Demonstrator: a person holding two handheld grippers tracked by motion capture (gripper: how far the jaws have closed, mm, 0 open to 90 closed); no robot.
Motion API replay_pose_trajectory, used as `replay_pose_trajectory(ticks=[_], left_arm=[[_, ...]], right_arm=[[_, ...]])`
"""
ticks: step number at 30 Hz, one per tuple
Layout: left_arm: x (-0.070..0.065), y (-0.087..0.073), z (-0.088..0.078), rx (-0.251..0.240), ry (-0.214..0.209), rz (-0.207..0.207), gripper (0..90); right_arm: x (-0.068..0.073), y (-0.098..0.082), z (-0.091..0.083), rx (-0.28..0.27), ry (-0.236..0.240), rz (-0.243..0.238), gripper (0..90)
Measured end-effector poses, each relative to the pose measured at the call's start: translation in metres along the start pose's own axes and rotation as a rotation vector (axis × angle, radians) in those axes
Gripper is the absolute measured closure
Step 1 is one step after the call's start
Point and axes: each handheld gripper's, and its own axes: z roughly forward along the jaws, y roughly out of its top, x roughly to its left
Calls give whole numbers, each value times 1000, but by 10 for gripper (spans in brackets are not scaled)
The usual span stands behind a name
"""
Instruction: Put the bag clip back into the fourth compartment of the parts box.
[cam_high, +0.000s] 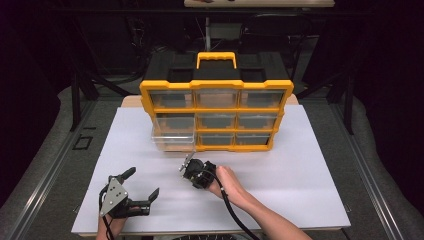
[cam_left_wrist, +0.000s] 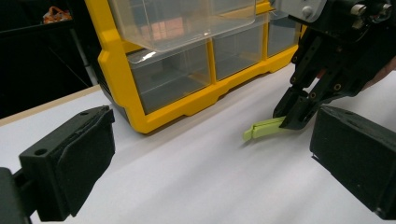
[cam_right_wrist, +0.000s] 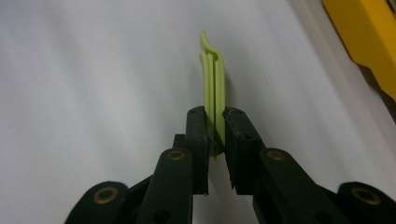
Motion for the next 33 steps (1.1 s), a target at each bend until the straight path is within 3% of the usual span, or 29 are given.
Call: replay_pose_trajectory(ticks=[15,33], left_arm=[[0,0,2,4,-1,-1,4],[0,0,2,4,2,3,4]], right_arm=[[-8,-20,-11,-23,3,16,806],[-22,-43,-15,-28,-10,66,806]])
